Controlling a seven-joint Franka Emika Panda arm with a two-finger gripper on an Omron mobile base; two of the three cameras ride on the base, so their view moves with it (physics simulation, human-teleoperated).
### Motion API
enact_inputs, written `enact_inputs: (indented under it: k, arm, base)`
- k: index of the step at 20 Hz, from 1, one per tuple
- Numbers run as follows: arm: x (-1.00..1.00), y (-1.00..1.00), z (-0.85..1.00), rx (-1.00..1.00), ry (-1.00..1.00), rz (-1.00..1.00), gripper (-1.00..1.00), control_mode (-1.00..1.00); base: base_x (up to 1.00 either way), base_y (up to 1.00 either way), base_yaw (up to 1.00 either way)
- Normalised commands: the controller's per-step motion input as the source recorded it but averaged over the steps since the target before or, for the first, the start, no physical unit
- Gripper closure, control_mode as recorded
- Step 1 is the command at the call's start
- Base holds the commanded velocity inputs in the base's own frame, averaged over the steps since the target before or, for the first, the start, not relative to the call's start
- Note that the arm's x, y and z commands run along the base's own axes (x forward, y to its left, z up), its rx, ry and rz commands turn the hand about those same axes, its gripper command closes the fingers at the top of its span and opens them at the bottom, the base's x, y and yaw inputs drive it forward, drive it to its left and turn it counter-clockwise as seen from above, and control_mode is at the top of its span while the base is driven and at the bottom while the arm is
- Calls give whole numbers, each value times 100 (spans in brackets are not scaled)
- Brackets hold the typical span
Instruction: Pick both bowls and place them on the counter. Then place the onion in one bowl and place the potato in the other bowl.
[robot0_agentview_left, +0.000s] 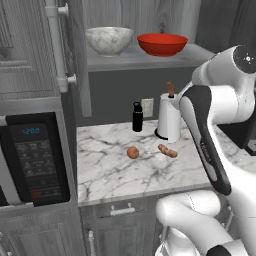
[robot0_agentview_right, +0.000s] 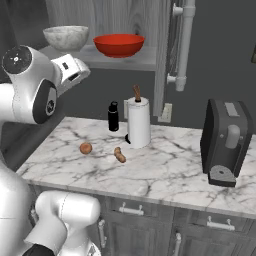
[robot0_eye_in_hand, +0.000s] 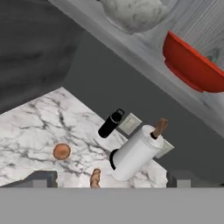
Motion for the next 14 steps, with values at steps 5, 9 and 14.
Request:
enact_inputs:
  k: [5,9,14]
  arm:
    - [0,0,88,-23,-6,-5,-100,-100]
    - [0,-7,60,-15,0,-1,-100,-100]
    - [11,-7,13,-5,0,0,-100,-100]
  base:
    - [0,0,0]
    - [0,0,0]
    - [0,0,0]
